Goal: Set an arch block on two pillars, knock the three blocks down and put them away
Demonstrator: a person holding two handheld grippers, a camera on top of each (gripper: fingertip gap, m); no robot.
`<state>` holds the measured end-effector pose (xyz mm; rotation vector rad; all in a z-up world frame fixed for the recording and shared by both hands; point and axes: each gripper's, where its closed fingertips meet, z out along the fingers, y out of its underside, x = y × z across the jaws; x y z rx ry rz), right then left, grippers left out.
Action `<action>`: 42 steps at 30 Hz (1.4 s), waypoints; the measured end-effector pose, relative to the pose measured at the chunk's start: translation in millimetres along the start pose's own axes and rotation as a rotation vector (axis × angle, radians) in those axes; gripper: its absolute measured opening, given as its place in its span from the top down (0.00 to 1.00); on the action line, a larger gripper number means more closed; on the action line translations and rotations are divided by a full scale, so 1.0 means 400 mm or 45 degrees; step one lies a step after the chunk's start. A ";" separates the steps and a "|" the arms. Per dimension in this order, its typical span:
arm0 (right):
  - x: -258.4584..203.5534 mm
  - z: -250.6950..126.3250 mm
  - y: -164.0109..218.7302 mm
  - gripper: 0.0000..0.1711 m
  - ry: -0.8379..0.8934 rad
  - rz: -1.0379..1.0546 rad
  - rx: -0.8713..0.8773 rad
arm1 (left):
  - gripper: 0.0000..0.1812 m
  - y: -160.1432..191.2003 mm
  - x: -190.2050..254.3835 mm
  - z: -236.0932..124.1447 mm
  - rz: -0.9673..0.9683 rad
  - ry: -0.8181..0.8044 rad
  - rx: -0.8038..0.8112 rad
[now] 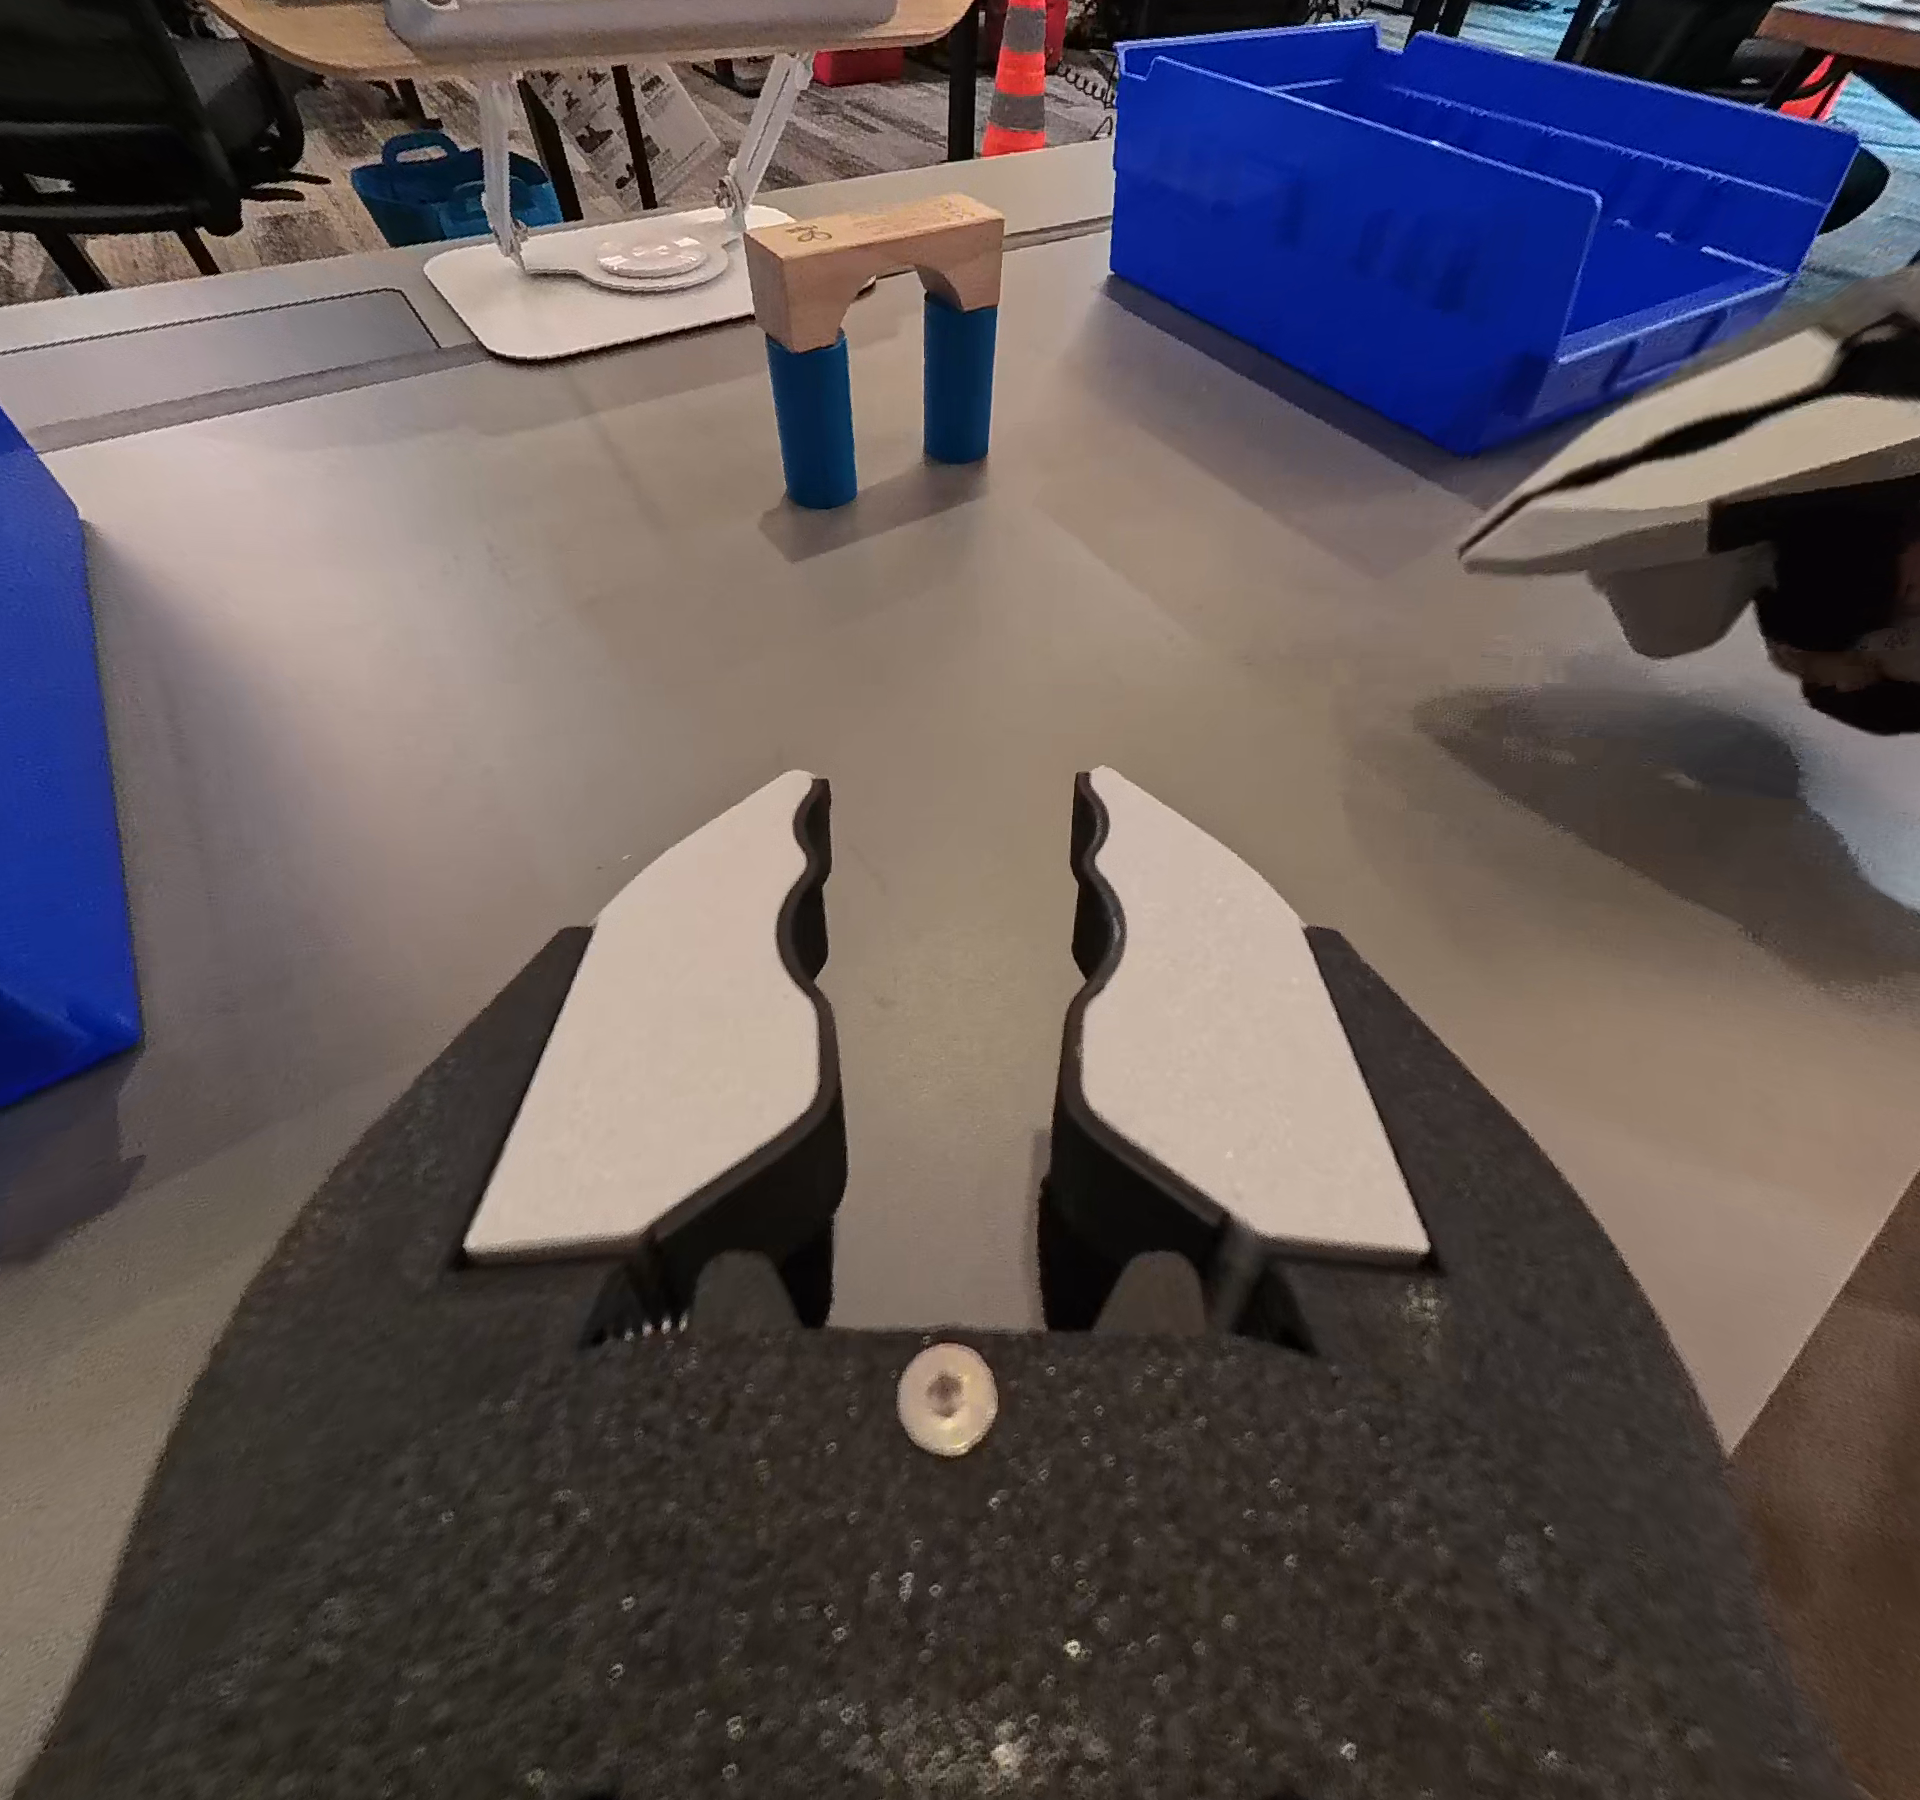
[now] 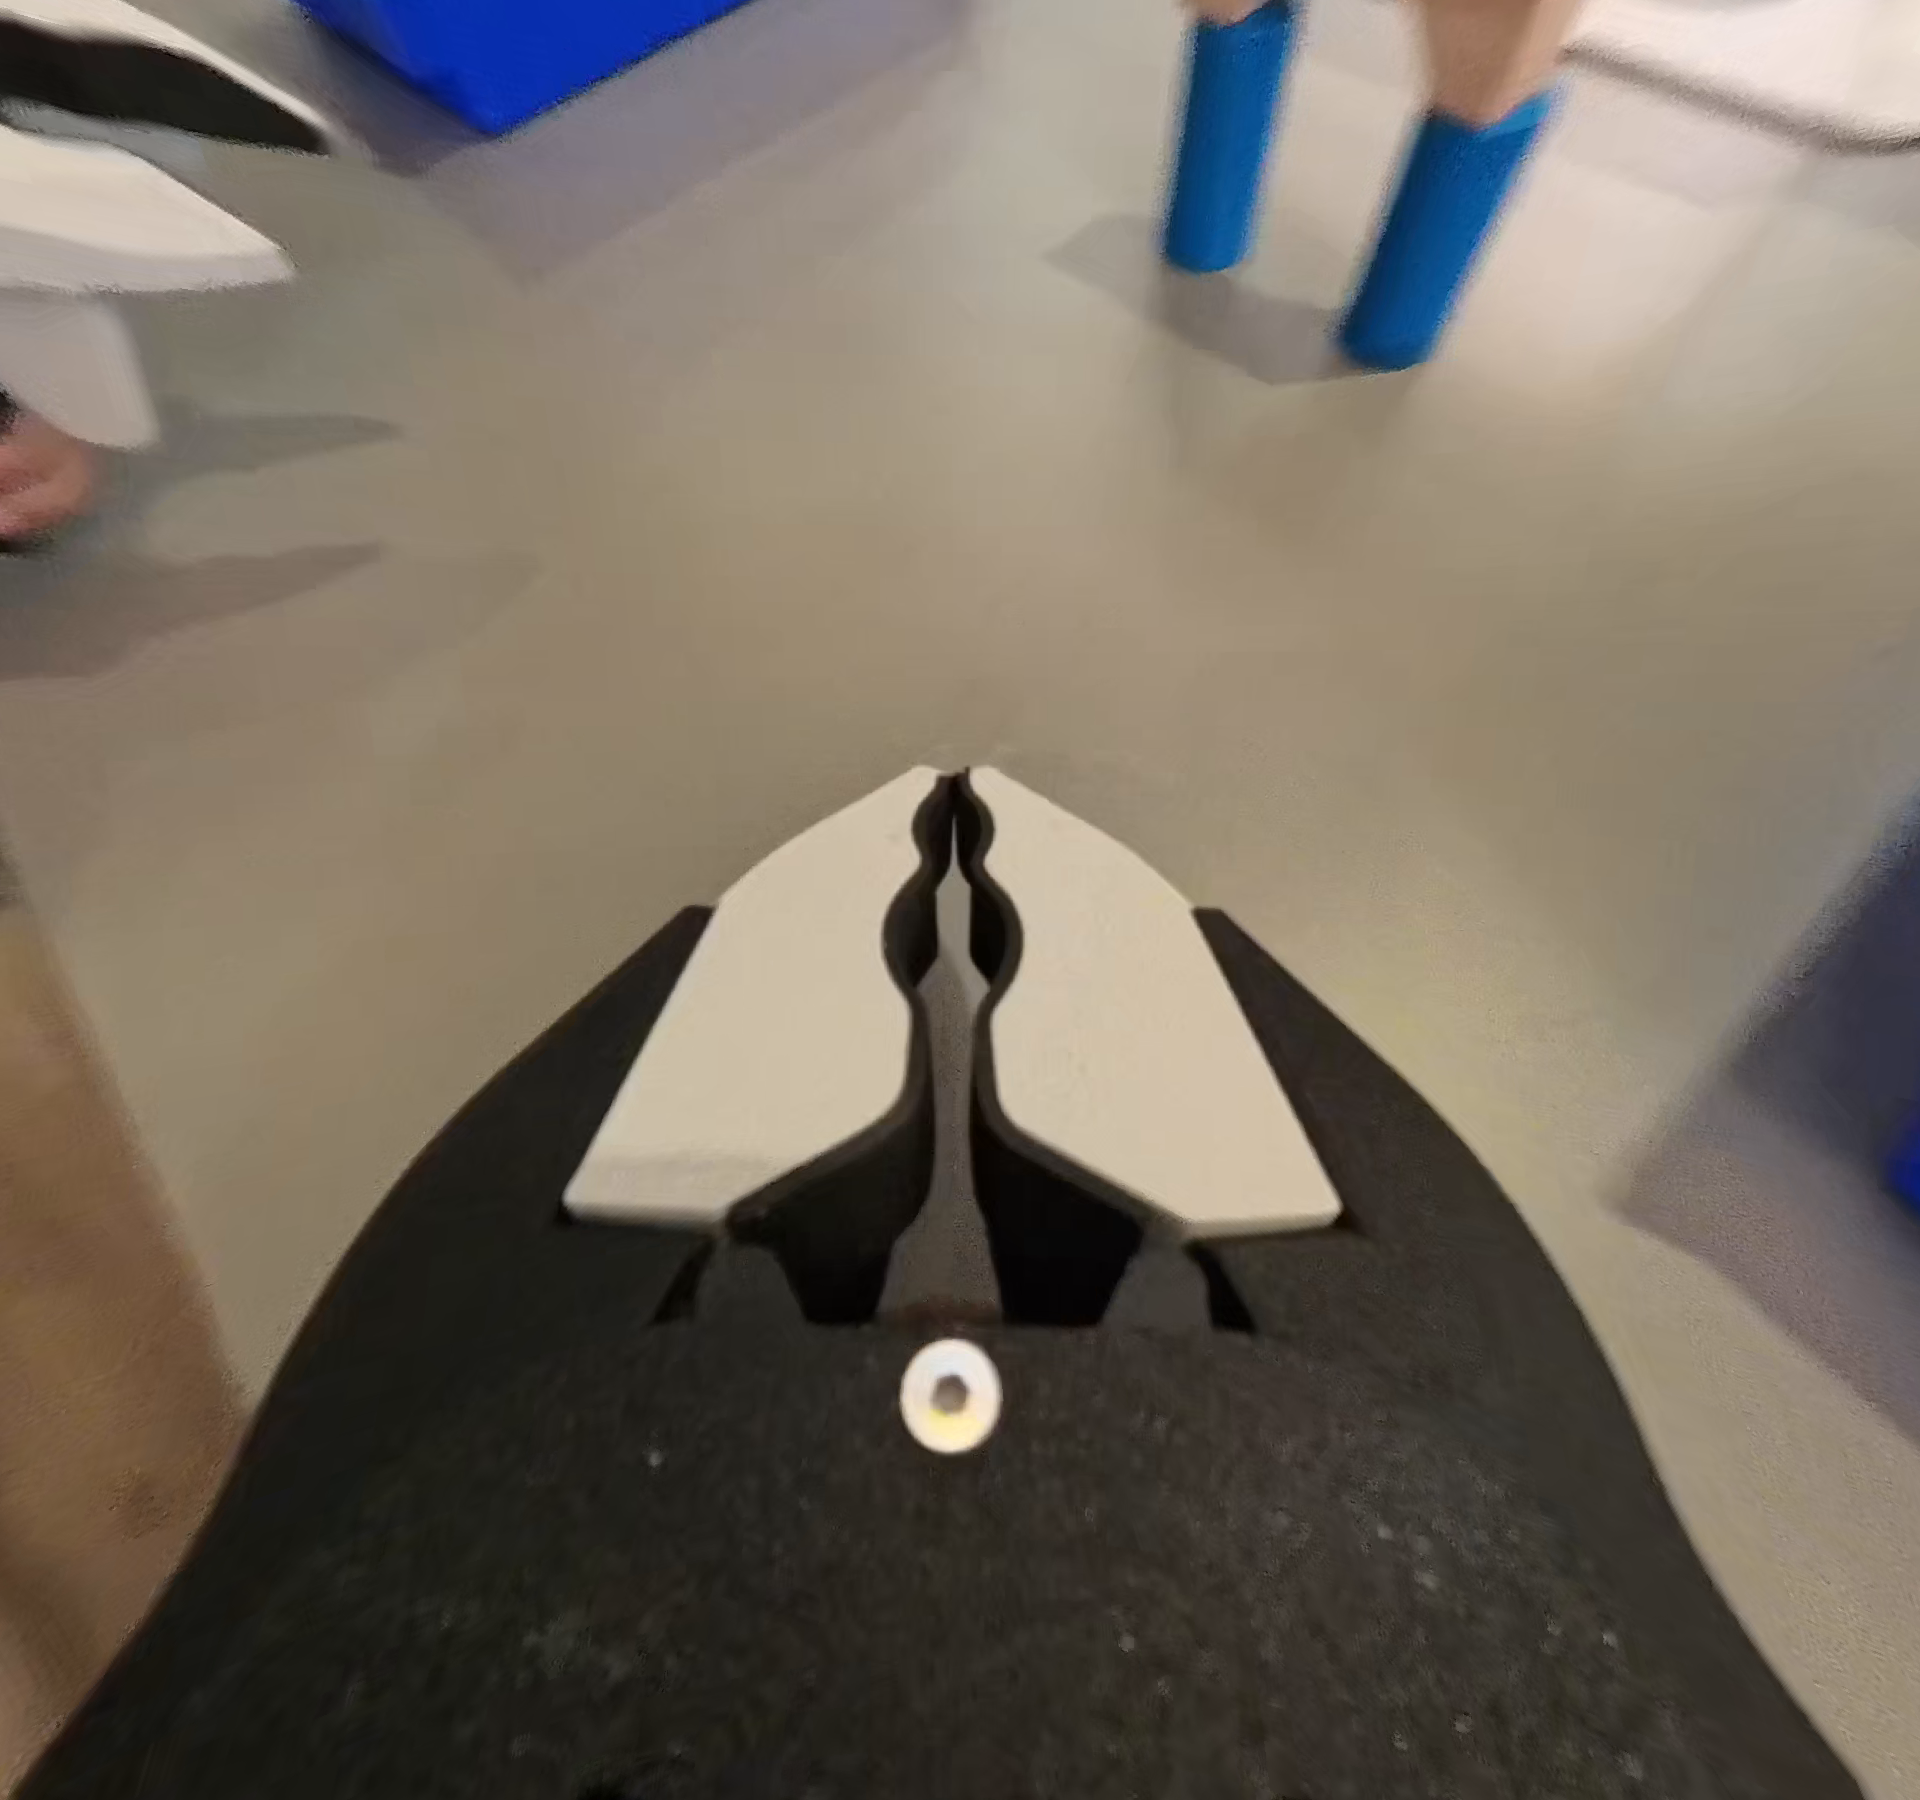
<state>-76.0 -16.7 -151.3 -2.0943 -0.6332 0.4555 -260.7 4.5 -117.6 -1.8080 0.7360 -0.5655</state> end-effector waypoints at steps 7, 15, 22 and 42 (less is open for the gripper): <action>0.421 0.167 -0.145 1.00 0.757 0.172 -0.202 | 0.77 -0.025 -0.009 -0.008 -0.020 -0.003 0.052; 0.120 0.436 -0.345 1.00 -0.197 0.390 0.046 | 0.77 -0.010 -0.038 -0.029 -0.015 -0.037 0.035; 0.060 0.292 -0.254 1.00 -0.114 0.150 -0.016 | 0.77 0.005 -0.058 -0.055 -0.047 -0.057 0.018; -0.003 -0.071 -0.014 0.61 -0.046 0.153 0.304 | 0.74 0.029 -0.085 -0.057 -0.013 -0.116 -0.042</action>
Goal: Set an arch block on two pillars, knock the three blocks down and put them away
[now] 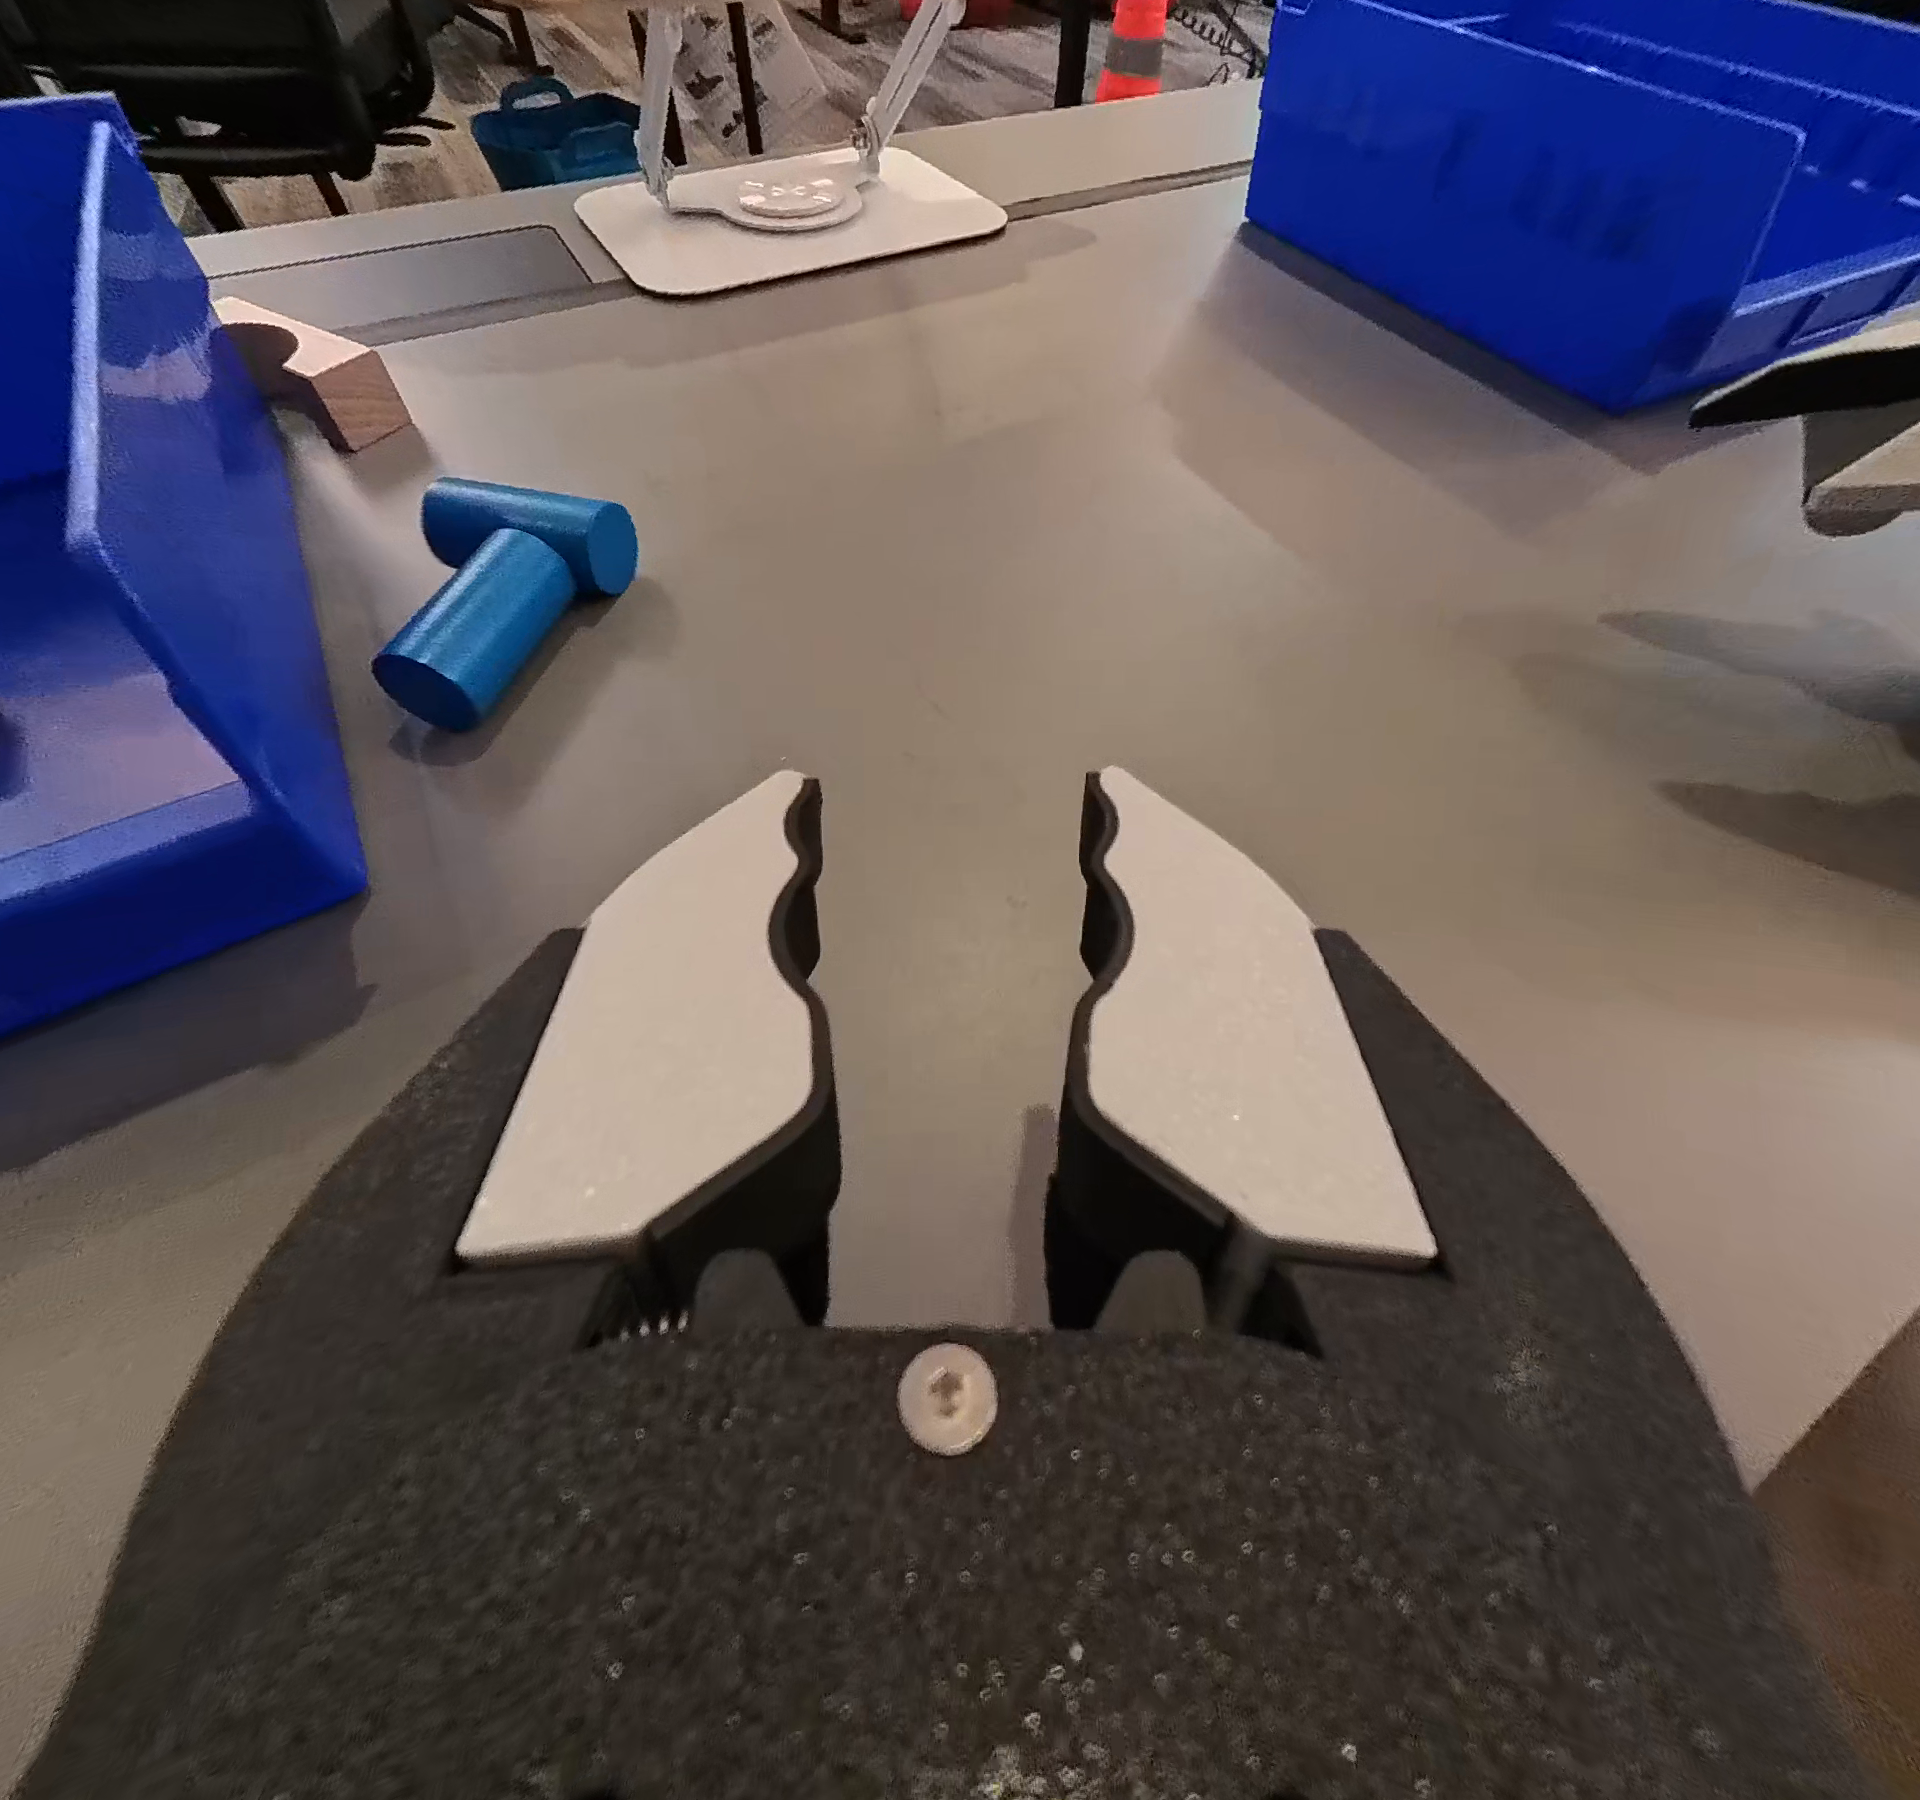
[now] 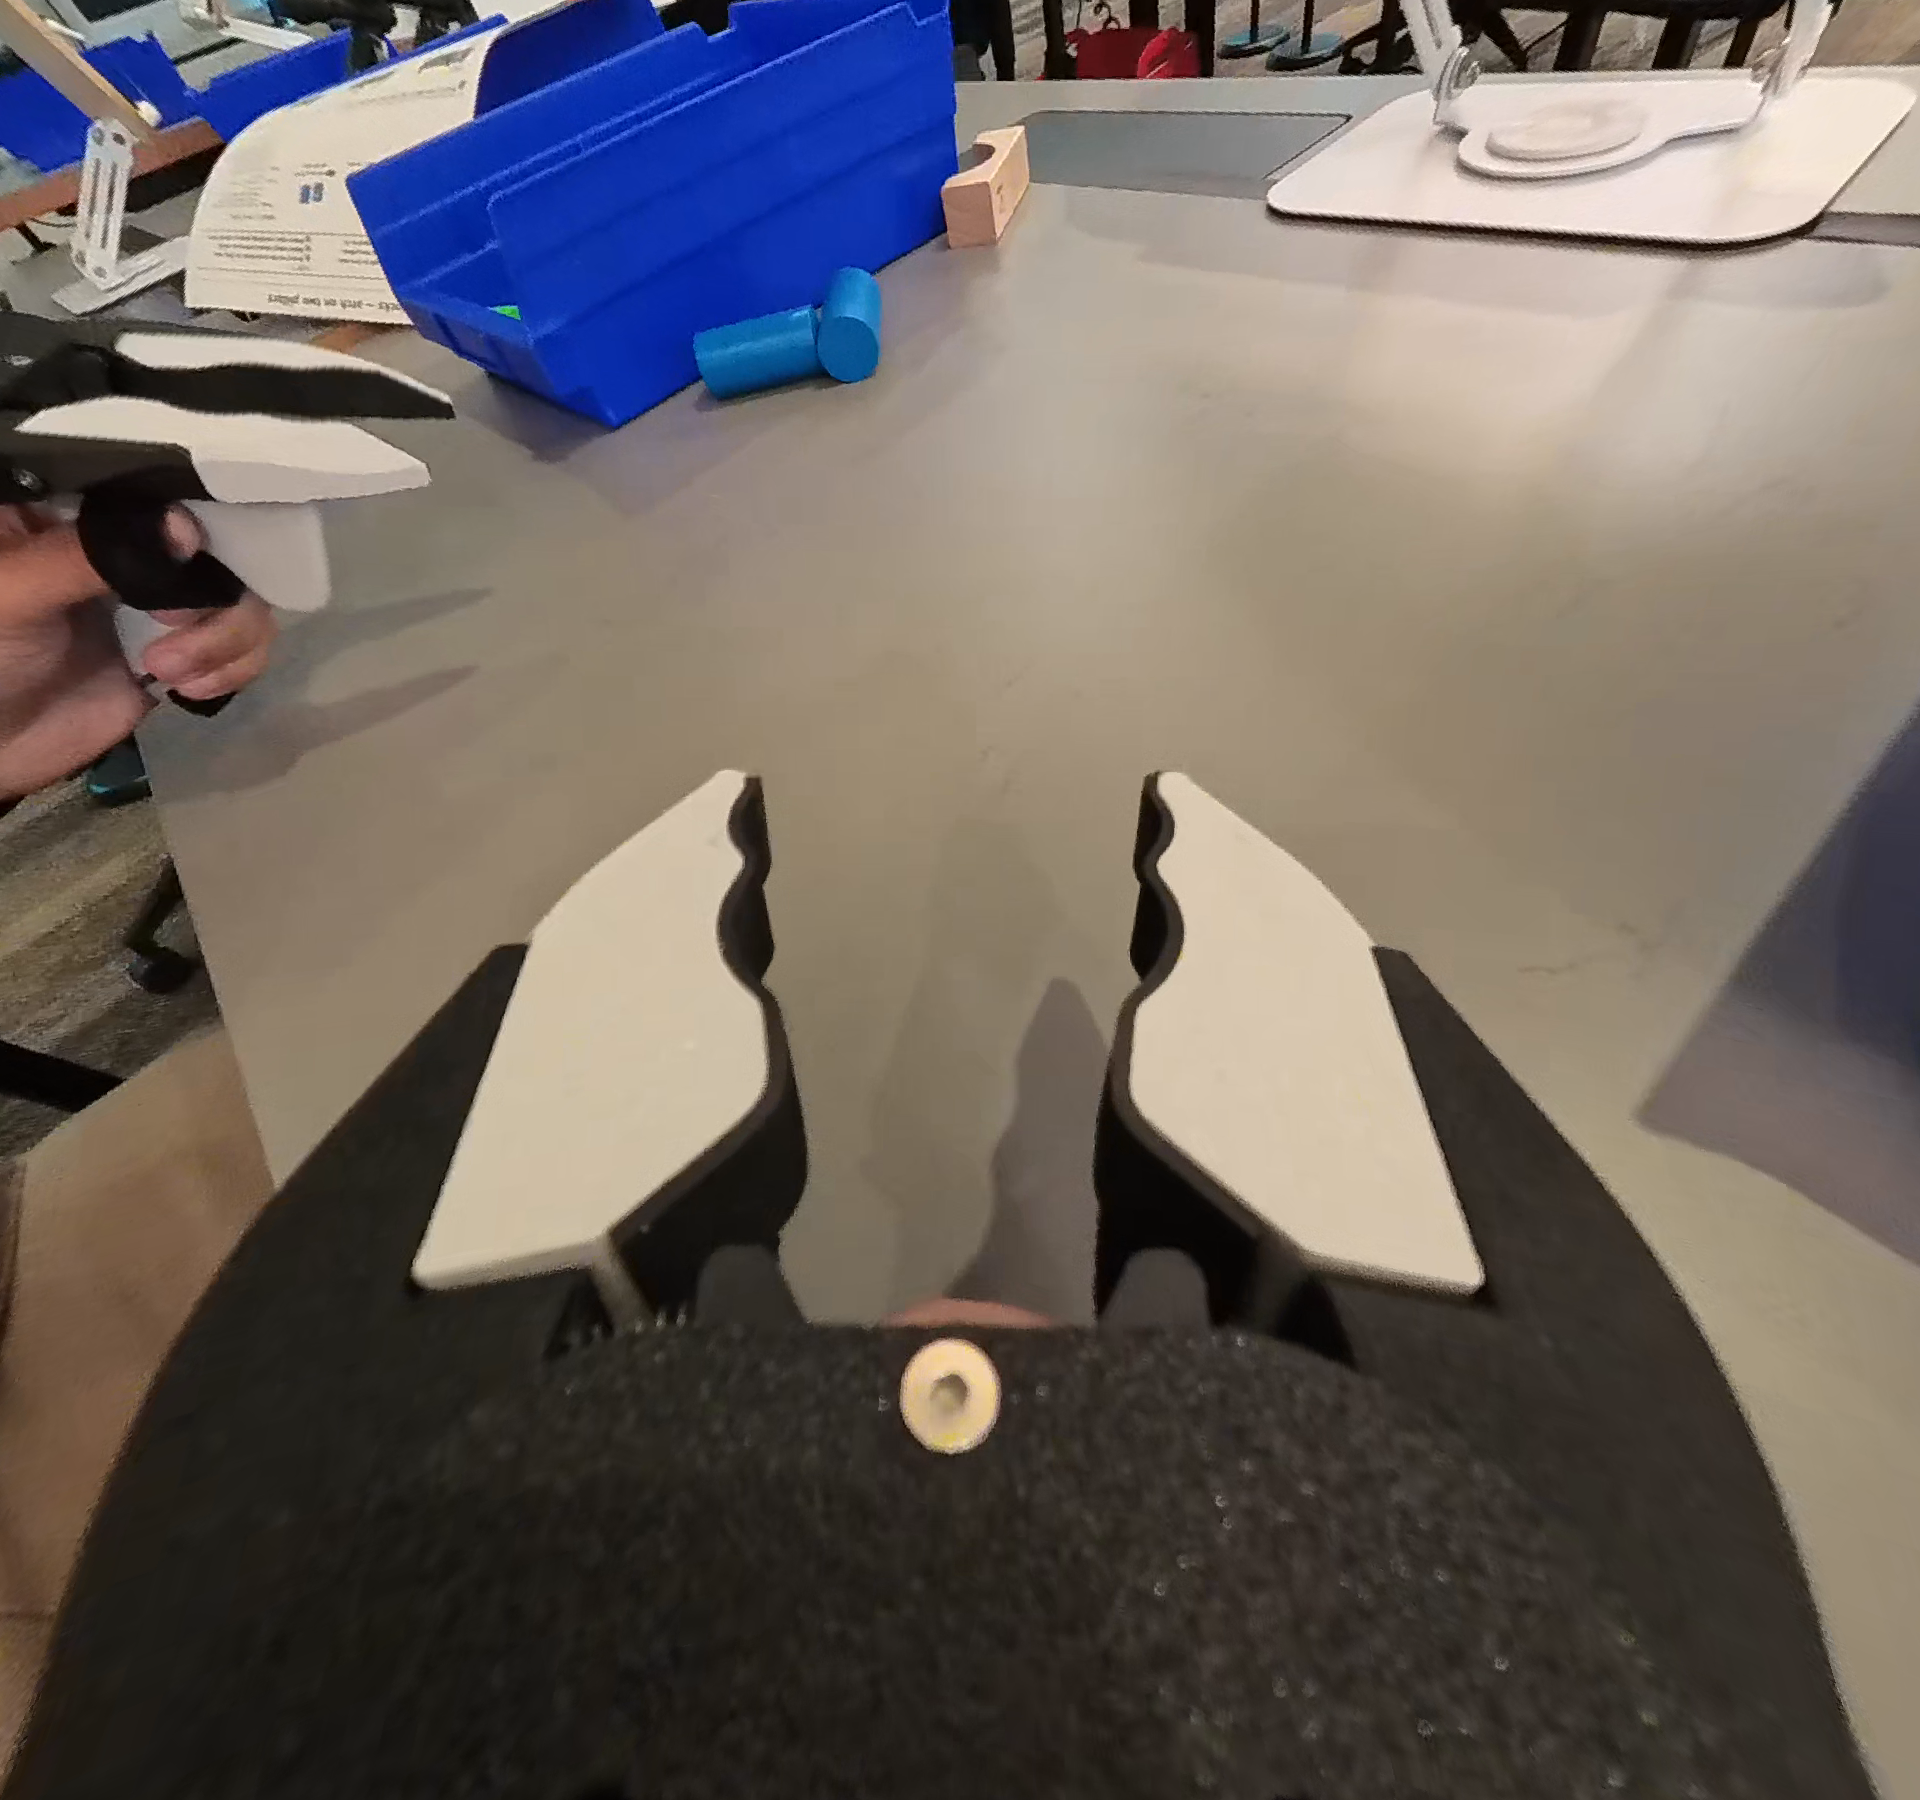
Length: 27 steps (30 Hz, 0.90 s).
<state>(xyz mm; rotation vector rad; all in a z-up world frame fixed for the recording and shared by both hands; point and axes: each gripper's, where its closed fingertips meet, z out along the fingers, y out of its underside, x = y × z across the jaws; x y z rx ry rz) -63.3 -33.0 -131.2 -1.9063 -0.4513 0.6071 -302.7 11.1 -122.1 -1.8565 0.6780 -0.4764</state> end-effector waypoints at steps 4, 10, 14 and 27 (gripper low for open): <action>-0.004 -0.001 0.000 0.61 0.002 -0.040 -0.009 | 0.74 -0.003 -0.004 -0.002 -0.004 -0.002 0.010; -0.009 -0.001 0.000 0.63 0.010 -0.088 -0.029 | 0.74 0.002 -0.005 0.002 -0.007 0.002 0.001; -0.011 -0.005 -0.007 0.63 0.021 -0.111 -0.029 | 0.74 0.003 -0.002 0.003 -0.007 0.006 -0.003; -0.060 0.193 -0.104 0.69 -0.040 -0.052 -0.324 | 0.74 -0.002 0.004 0.010 -0.017 0.019 0.003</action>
